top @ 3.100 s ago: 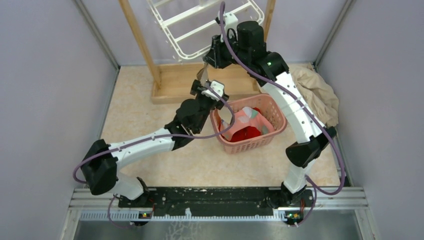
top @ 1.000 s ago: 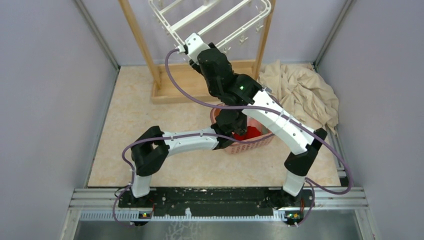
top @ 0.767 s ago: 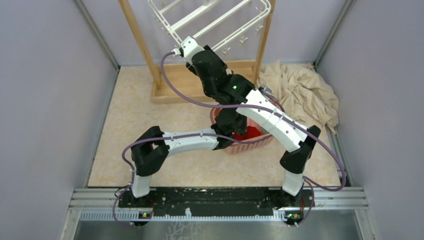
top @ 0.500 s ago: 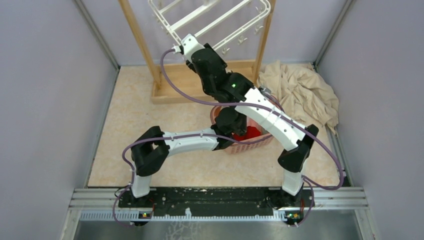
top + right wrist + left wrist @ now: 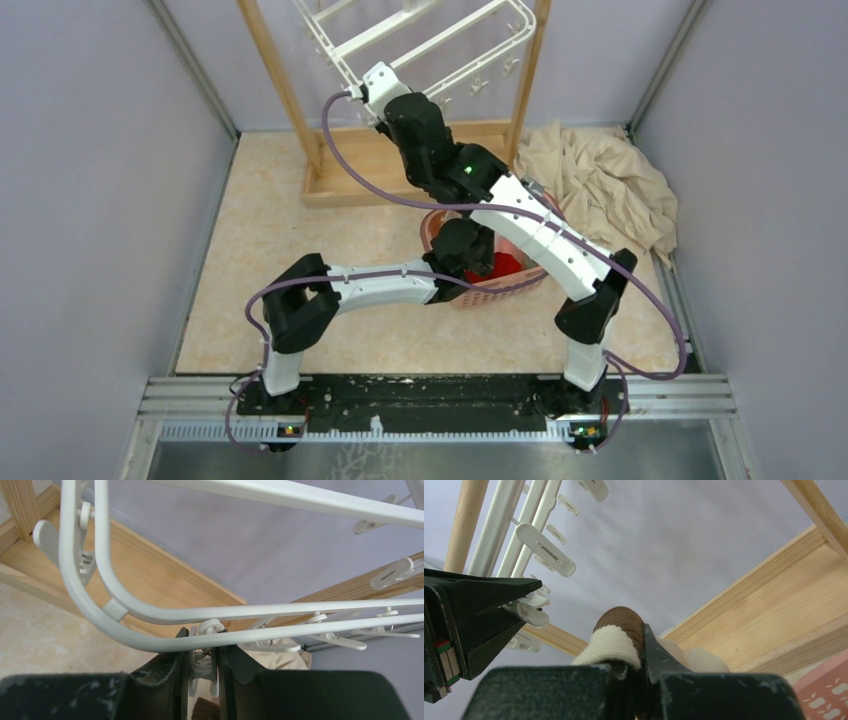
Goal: Remove the socks clipped to the hanger
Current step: Remove the sock from the hanger.
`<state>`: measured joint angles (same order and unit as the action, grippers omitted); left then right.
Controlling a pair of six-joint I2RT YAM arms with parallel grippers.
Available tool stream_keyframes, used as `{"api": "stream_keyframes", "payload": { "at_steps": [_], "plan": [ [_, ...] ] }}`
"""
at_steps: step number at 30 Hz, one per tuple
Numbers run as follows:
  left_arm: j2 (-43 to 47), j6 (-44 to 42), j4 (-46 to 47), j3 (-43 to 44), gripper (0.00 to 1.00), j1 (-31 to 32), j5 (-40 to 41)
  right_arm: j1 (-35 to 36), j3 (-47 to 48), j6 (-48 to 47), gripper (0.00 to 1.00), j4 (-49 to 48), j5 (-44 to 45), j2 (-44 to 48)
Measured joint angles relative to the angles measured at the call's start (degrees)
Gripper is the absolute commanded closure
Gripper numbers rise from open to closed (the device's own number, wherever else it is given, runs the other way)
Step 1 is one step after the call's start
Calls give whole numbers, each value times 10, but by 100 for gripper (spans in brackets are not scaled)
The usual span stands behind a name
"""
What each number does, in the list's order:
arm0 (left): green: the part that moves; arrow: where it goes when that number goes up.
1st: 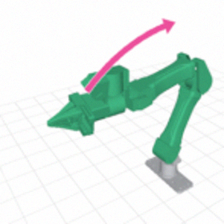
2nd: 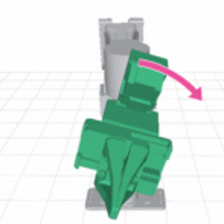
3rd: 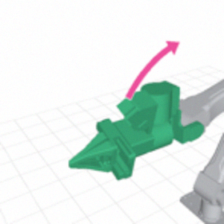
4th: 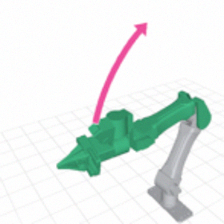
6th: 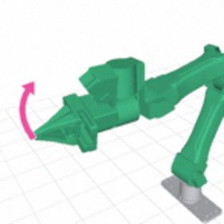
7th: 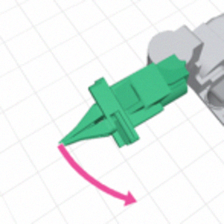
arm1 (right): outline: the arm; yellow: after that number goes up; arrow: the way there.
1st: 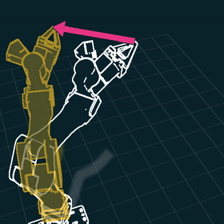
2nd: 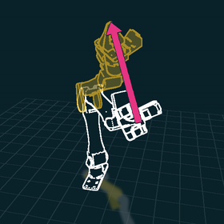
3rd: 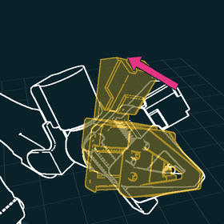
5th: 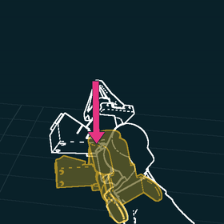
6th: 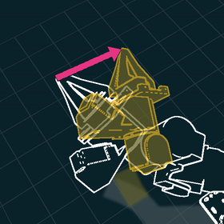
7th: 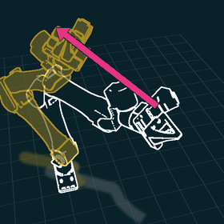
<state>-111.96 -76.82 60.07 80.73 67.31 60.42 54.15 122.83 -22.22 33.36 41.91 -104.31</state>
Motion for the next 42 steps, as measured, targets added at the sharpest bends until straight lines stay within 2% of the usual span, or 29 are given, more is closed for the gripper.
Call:
{"api": "stream_keyframes", "payload": {
  "at_steps": [3, 7, 11, 20, 23, 25, 29, 35, 42],
  "plan": [
    [0, 0, 0, 0, 99, 0, 0, -1, 0, 3, 100, 0, -2, 0],
    [0, 0, 0, 0, 99, 0, 0, -2, -1, 8, 94, -3, -9, 0],
    [0, 0, 0, 0, 99, 0, 0, -5, -2, 19, 81, -4, -22, 1],
    [0, 3, 0, 0, 98, 0, 0, -23, -13, 55, 38, 6, -56, 19],
    [2, 12, -7, 0, 98, 0, 0, -33, -14, 75, 31, 20, -76, 28],
    [4, 21, -15, 0, 98, 0, 0, -38, -21, 89, 19, 26, -91, 40],
    [7, 38, -31, 0, 98, 1, 0, -46, -50, 116, 13, 35, -116, 80],
    [17, 80, -86, 10, 97, 1, -3, -56, -113, 156, 12, 29, -136, 167],
    [64, 187, -236, 66, 95, 3, -35, -68, -222, 194, 12, -8, -125, 292]
  ]
}}
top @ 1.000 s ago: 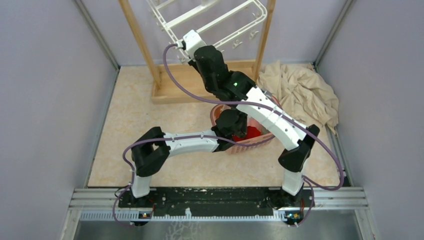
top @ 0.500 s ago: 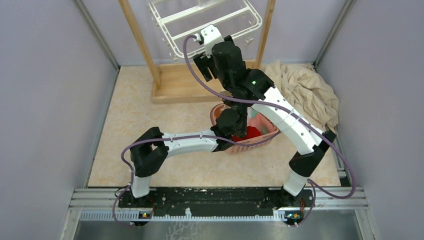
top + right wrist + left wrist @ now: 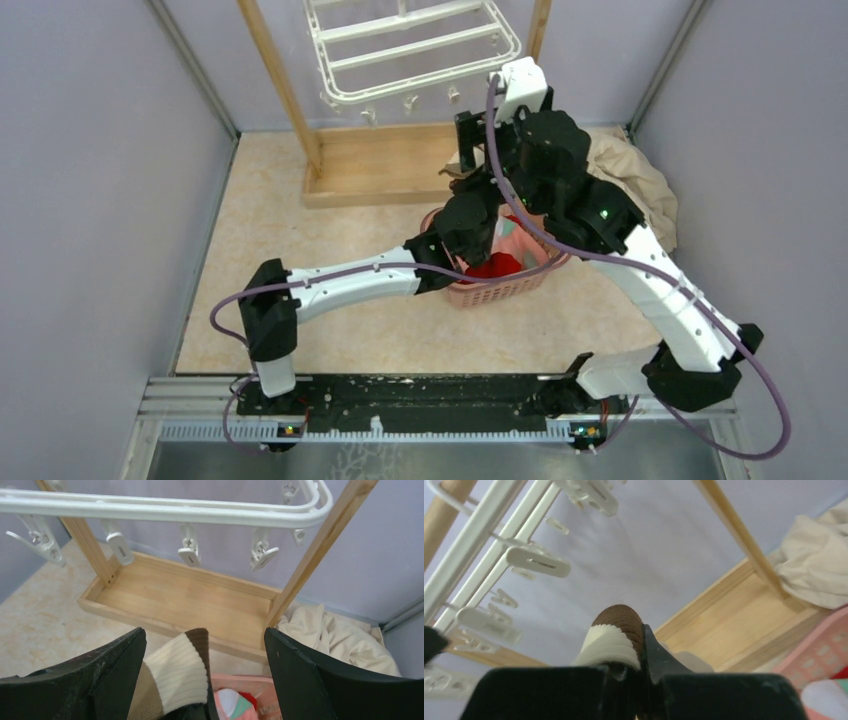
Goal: Remove the socks clipped to the hanger
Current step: Remove the sock from the hanger, then place the sock in the bin.
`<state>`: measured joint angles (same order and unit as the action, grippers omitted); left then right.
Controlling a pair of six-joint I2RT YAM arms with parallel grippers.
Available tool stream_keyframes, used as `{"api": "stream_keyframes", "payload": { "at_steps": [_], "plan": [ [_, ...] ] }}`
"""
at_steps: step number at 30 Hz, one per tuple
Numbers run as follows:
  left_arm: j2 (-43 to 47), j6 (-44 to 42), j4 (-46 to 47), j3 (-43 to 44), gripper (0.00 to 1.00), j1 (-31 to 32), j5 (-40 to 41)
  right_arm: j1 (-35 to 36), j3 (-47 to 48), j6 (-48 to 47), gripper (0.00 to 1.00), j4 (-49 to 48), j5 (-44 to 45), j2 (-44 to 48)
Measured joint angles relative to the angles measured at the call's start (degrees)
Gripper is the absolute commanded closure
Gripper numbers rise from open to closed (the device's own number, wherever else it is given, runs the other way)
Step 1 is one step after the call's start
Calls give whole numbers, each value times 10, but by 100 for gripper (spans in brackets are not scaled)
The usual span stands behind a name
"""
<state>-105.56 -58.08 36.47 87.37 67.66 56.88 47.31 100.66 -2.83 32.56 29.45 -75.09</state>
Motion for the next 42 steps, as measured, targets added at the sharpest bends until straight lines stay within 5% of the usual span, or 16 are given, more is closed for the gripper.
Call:
{"api": "stream_keyframes", "payload": {
  "at_steps": [9, 15, 27, 42],
  "plan": [
    [11, 181, -297, 110, 93, 16, -135, -19, -61, 45, 11, -60, 1, 80],
    [-4, 229, -398, 164, 93, 20, -201, -34, -83, 65, 7, -76, 8, 109],
    [-15, 293, -392, 175, 93, 23, -281, -54, -35, 96, 1, -30, 20, 113],
    [-5, 407, -357, 51, 94, -39, -263, -55, 97, 89, 1, 16, 13, 44]
  ]
}}
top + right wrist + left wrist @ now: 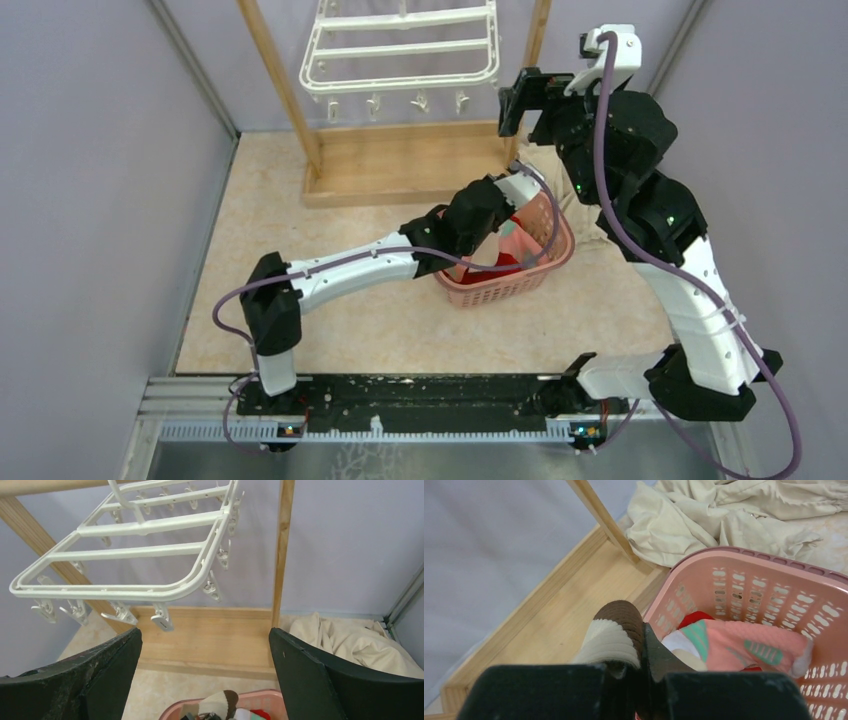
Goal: Remove the socks clipped to the hanger
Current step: Place the sock in the bin.
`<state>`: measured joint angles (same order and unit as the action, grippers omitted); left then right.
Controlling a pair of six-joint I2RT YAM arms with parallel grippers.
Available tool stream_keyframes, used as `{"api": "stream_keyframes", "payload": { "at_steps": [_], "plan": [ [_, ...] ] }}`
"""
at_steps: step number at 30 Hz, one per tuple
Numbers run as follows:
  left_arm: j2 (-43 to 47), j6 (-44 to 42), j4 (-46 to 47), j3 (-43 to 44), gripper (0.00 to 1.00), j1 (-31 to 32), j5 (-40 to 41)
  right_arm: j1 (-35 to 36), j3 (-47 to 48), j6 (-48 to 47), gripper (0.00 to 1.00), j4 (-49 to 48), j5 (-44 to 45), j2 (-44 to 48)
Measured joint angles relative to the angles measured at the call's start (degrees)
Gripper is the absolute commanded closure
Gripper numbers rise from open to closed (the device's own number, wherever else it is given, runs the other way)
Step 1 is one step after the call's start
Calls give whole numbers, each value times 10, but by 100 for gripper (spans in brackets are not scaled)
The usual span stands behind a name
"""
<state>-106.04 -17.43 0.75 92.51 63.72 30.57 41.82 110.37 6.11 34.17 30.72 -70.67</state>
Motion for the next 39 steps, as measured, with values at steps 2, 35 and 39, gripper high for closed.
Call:
{"api": "stream_keyframes", "payload": {
  "at_steps": [2, 35, 39],
  "plan": [
    [1, 14, 6, -11, 93, -10, -14, 0, -1, 0, 1, 6, -5, -4],
    [6, 127, -6, -62, 1, -38, -131, -19, -144, 5, 2, 9, -30, 58],
    [35, 128, -41, -41, 1, -38, -132, -19, -144, 3, 1, 9, -39, 58]
  ]
}}
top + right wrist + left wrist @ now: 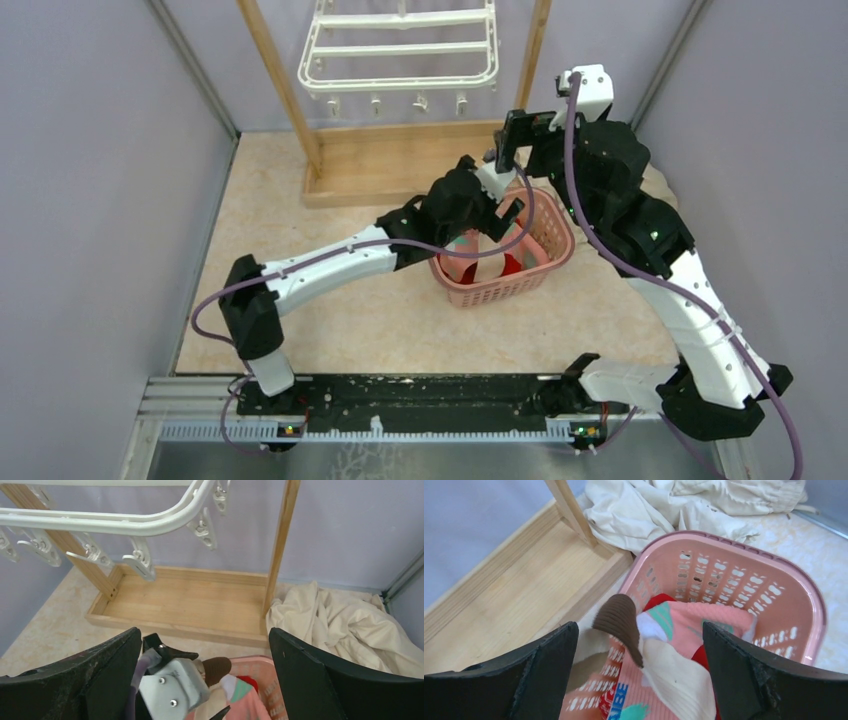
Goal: Remove the socks clipped to the hanger
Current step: Place the sock in the bin, then adjust the bin at the center of the board.
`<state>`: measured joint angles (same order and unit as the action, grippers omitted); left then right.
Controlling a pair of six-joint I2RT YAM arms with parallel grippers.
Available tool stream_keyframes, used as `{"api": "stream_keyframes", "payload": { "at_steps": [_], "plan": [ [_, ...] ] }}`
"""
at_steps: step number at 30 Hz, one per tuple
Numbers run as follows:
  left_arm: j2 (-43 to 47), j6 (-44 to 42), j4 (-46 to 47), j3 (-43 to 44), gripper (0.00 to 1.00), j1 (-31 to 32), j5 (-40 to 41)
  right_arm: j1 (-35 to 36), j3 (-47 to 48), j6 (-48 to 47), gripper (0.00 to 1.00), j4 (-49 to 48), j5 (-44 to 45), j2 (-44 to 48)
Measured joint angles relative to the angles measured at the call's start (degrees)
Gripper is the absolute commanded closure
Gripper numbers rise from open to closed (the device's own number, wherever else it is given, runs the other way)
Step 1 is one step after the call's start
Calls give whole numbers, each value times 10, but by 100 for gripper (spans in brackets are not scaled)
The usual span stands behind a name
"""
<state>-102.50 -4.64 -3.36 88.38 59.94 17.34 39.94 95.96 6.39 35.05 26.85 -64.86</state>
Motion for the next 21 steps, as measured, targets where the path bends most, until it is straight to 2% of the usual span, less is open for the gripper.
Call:
{"api": "stream_keyframes", "payload": {
  "at_steps": [8, 11, 17, 21],
  "plan": [
    [110, -1, -94, 1, 1, -5, 22, 0, -8, 2, 2, -56, -34, 17],
    [163, 3, -94, -11, 1, -20, 26, 0, -8, -4, 1, -47, -41, 16],
    [292, 12, -84, -67, 1, -104, 30, -17, -8, -7, 1, -36, -59, -13],
    [335, 18, -83, -109, 1, -157, 22, -87, -17, 0, 1, -37, -103, -17]
  ]
}}
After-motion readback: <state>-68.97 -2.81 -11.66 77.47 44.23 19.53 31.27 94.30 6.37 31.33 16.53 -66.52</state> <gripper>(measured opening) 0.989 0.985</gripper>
